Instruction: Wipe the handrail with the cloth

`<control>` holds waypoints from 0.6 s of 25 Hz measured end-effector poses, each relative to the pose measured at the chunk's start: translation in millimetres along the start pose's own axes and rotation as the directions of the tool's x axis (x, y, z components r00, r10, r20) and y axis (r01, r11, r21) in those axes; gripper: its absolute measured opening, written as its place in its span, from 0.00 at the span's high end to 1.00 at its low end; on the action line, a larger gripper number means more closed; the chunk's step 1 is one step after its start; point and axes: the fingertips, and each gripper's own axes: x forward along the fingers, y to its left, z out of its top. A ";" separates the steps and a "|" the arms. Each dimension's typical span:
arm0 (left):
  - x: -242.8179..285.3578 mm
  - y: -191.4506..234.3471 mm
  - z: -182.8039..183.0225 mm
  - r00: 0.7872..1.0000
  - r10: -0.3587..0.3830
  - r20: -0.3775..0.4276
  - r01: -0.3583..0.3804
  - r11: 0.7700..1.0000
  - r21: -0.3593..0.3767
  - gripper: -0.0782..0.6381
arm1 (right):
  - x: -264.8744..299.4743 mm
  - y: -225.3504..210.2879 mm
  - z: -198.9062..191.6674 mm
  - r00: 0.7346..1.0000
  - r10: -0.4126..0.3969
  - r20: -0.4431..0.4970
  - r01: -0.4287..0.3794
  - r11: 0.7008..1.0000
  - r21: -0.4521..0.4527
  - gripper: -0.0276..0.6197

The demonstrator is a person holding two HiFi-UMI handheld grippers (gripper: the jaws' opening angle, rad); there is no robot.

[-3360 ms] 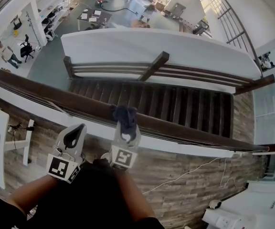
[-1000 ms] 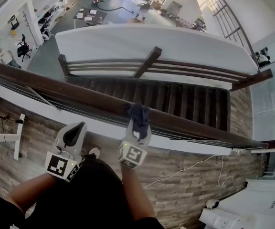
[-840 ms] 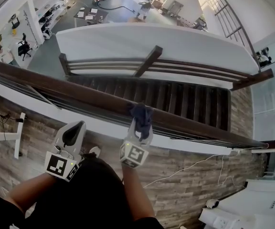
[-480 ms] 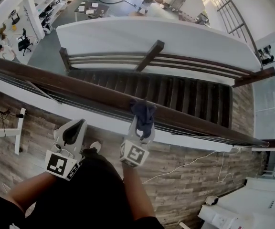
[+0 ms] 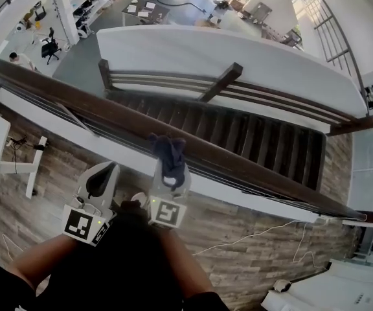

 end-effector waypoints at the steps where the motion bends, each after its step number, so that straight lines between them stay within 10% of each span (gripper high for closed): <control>1: -5.0 10.2 0.6 1.000 0.022 0.000 -0.022 1.000 -0.006 0.89 | 5.7 16.5 -0.9 0.999 0.035 -0.006 -0.035 0.999 -0.002 0.71; 15: -68.4 149.3 21.8 0.979 0.200 0.042 -0.200 0.980 -0.004 0.89 | 79.6 202.6 -51.9 0.946 0.285 -0.153 -0.297 0.953 -0.062 0.71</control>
